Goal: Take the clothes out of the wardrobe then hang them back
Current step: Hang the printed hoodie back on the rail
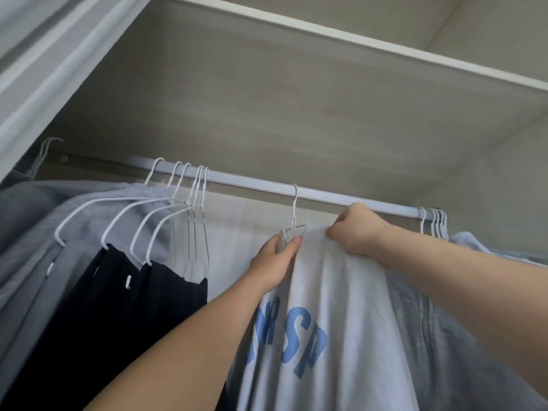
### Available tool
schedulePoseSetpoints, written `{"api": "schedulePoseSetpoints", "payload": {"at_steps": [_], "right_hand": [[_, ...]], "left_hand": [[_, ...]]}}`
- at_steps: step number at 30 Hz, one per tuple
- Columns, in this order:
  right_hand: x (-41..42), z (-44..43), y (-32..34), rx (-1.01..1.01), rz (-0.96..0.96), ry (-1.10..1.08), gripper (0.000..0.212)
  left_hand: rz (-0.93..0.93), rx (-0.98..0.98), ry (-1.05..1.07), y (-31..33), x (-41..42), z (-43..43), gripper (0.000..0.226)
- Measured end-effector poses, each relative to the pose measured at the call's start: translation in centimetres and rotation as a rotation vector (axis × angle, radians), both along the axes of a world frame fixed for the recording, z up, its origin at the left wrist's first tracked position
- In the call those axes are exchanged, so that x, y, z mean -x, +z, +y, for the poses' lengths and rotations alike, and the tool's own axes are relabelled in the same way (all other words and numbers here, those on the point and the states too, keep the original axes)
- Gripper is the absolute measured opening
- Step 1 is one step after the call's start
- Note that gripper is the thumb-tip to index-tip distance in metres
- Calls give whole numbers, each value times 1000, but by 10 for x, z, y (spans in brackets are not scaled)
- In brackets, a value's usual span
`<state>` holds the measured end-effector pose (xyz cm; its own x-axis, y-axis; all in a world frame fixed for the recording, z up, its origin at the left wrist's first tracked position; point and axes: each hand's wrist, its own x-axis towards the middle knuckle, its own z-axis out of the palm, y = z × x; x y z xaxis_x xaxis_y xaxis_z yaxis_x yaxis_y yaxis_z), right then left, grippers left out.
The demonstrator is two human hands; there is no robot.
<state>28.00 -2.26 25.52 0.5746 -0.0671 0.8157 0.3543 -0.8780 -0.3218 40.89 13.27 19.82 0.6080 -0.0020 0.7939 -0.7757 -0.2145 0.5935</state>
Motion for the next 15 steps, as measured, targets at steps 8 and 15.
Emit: {"api": "schedulePoseSetpoints", "payload": {"at_steps": [8,15], "right_hand": [[22,7,-19,358,-135,-146,35],[29,-13,-54,972,-285,-653,75]], "left_hand": [[-64,175,-93,-3,-5,-11,98],[-151,175,-129,-9,-15,-46,54]]}}
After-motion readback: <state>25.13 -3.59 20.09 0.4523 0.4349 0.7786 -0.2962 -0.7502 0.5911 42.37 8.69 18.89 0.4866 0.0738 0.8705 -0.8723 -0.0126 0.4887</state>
